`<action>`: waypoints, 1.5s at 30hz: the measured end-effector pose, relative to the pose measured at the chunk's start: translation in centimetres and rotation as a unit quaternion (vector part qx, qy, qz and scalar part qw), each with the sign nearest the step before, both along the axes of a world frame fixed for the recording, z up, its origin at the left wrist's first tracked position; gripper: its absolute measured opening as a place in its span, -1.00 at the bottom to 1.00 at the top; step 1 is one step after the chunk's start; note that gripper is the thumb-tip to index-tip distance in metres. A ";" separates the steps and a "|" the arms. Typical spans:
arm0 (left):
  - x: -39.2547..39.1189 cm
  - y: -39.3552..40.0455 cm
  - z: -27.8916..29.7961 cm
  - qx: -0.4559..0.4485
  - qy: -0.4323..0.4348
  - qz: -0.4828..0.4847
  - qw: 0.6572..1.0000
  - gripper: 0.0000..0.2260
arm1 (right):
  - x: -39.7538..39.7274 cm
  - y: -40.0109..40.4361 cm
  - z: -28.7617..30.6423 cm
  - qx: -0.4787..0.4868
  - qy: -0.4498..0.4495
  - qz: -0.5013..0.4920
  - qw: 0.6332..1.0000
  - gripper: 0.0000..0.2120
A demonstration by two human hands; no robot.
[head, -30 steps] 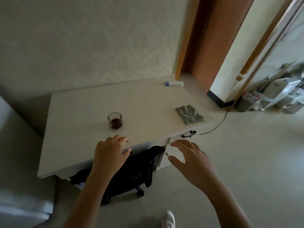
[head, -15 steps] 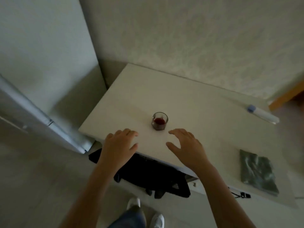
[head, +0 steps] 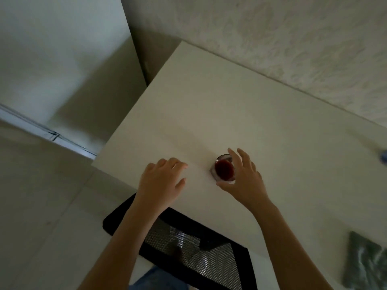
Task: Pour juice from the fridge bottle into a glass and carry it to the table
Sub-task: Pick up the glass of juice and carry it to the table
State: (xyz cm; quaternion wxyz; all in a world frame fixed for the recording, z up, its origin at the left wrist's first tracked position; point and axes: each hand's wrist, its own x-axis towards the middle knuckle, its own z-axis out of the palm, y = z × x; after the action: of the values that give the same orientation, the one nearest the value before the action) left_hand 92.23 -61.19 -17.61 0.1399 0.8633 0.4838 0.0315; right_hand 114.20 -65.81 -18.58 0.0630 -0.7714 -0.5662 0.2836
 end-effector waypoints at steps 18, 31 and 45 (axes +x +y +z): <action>0.5 1.8 -2.4 -0.017 -0.010 -0.006 1.000 -0.75 | -0.1 1.8 -2.7 0.021 -0.020 -0.018 0.999 -0.38; 0.2 -0.7 0.3 0.049 -0.039 -0.017 0.998 -0.76 | 1.2 -3.2 2.6 0.066 -0.008 -0.061 0.996 -0.41; -2.3 -11.4 7.5 0.136 -0.035 0.114 0.984 -0.77 | 0.6 -10.3 9.0 0.125 0.014 0.067 0.990 -0.37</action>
State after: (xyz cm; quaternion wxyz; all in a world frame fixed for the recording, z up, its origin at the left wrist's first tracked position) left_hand 89.89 -72.63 -10.08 0.0342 0.8119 0.5649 0.1430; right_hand 114.76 -76.14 -9.57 0.1476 -0.7136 -0.6468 0.2251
